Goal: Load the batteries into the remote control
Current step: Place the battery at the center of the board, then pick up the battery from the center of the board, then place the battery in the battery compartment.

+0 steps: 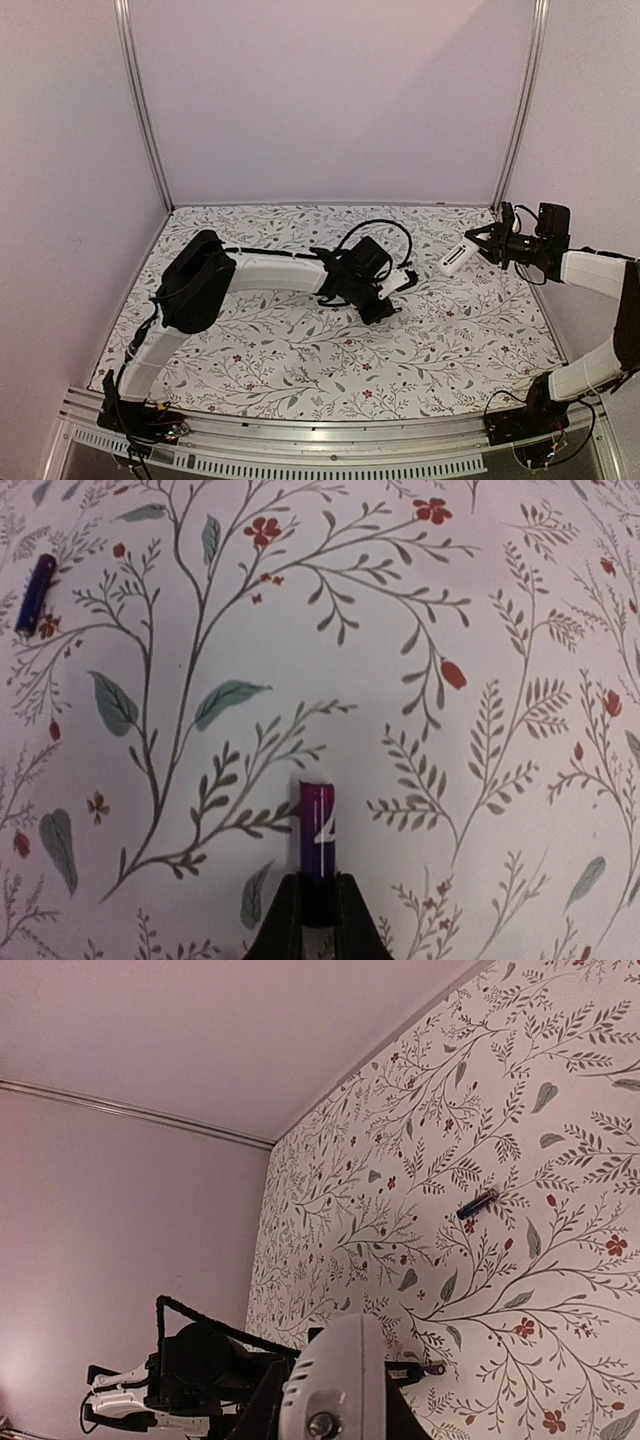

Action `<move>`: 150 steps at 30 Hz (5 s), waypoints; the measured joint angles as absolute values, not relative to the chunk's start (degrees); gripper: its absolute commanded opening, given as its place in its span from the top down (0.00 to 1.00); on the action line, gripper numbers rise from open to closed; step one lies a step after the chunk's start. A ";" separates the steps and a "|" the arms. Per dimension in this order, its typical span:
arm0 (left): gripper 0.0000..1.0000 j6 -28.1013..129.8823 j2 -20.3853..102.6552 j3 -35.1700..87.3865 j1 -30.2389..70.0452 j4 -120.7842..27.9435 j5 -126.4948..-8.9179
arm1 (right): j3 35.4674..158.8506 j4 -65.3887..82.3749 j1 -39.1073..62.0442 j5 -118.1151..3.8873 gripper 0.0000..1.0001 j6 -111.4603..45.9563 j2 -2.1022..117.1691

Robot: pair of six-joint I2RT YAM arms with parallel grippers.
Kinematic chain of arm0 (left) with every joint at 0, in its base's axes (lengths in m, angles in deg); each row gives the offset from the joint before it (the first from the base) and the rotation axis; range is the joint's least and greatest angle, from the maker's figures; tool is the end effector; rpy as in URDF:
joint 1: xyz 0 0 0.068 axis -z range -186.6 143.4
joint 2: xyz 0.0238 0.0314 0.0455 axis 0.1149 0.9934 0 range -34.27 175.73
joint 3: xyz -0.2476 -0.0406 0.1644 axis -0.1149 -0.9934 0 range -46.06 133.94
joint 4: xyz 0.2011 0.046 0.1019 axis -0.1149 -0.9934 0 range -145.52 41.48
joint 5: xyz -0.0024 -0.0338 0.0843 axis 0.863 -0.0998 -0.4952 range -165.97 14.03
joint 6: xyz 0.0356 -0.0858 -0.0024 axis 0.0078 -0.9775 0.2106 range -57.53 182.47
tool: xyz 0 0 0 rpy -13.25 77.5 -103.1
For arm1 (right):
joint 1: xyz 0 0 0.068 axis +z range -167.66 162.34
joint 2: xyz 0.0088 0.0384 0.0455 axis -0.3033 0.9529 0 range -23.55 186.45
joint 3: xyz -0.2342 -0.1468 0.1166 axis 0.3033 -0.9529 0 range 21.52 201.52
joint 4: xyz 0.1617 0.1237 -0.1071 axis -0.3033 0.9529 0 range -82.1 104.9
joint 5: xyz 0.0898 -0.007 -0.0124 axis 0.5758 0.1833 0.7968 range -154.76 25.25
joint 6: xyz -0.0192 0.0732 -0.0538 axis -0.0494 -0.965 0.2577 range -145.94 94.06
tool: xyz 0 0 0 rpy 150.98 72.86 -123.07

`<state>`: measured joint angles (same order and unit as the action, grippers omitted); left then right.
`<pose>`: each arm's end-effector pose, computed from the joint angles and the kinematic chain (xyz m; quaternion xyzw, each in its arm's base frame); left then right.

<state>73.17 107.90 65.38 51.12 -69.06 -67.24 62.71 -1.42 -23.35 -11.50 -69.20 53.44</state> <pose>0.2889 -0.4809 0.1140 0.5497 0.7637 -0.1978 0.2746 0.2769 0.0397 0.2679 0.1002 0.7895 0.5123 0.3227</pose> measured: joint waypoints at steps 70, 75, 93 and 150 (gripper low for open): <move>1.00 32.82 65.95 35.02 52.60 -84.34 -67.96 | 56.86 -38.52 16.21 -22.10 1.00 -92.33 78.10; 1.00 32.23 69.19 37.38 53.70 -87.24 -69.81 | 57.16 -37.40 17.50 -23.19 1.00 -92.37 78.08; 1.00 31.75 72.60 40.00 55.20 -89.80 -71.72 | 58.69 -36.68 19.16 -25.25 1.00 -93.05 78.08; 0.75 31.38 75.16 41.84 55.99 -88.64 -79.24 | 58.76 -45.14 20.23 -26.71 1.00 -100.94 81.57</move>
